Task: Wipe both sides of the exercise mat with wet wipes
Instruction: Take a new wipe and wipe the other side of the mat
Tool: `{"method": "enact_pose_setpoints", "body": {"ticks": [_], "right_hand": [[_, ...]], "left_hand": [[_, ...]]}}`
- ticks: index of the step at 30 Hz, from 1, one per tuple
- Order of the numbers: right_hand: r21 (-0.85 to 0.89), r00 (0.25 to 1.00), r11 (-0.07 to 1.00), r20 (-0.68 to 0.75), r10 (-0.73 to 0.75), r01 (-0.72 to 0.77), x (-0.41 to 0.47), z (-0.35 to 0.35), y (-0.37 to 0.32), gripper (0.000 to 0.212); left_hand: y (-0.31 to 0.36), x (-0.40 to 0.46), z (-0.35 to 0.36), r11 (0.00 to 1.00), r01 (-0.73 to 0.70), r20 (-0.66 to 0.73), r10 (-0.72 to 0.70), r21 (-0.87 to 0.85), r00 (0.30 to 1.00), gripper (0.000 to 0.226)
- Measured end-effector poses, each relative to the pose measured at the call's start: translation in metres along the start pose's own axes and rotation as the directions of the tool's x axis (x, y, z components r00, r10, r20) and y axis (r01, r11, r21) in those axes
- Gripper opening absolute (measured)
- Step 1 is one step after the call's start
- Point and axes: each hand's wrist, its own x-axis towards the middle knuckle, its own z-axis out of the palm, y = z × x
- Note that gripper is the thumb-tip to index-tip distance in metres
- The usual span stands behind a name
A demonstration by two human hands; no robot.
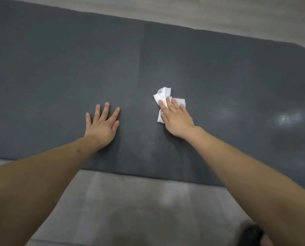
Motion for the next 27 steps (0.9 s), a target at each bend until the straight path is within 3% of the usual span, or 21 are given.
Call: {"method": "enact_pose_setpoints", "body": {"ticks": [5, 9, 12, 15, 17, 20, 22, 24, 27], "right_hand": [[-0.048, 0.998, 0.998, 0.048, -0.031, 0.033, 0.064, -0.019, -0.035, 0.056], [-0.083, 0.960, 0.957, 0.044, -0.275, 0.278, -0.016, 0.023, -0.071, 0.058], [-0.123, 0.871, 0.862, 0.075, -0.486, 0.492, -0.101, 0.055, -0.083, 0.059], [-0.142, 0.813, 0.801, 0.131, -0.568, 0.582, -0.092, 0.051, -0.073, 0.056], [-0.173, 0.836, 0.818, 0.099, -0.540, 0.549, -0.040, 0.031, -0.065, 0.056], [-0.100, 0.968, 0.962, 0.034, -0.250, 0.253, 0.069, -0.009, -0.047, 0.056], [-0.056, 0.992, 0.991, 0.029, -0.119, 0.120, 0.122, -0.028, -0.039, 0.055], [-0.067, 0.994, 0.992, 0.035, -0.101, 0.104, 0.139, -0.032, -0.043, 0.053], [-0.068, 0.989, 0.987, 0.037, -0.144, 0.147, 0.088, -0.010, -0.059, 0.055]], "left_hand": [[-0.012, 0.004, -0.013, 0.998, -0.051, 0.029, 0.050, 0.028, 0.998, 0.056], [-0.019, 0.001, -0.006, 0.998, -0.062, 0.028, 0.062, -0.007, 0.998, 0.055], [-0.017, 0.000, 0.002, 0.998, -0.049, 0.006, 0.049, 0.031, 0.999, 0.056], [-0.017, 0.003, 0.005, 0.998, -0.047, -0.001, 0.047, 0.048, 0.999, 0.057], [-0.018, 0.005, 0.005, 0.998, -0.043, 0.015, 0.042, 0.052, 0.999, 0.058], [-0.017, 0.007, 0.003, 0.997, -0.039, 0.057, 0.035, 0.065, 0.998, 0.058], [-0.017, 0.008, 0.002, 0.997, -0.034, 0.082, 0.028, 0.069, 0.996, 0.058], [-0.018, 0.009, -0.001, 0.997, -0.026, 0.098, 0.020, 0.070, 0.995, 0.058], [-0.019, 0.008, -0.001, 0.998, -0.035, 0.080, 0.031, 0.045, 0.996, 0.058]]}}
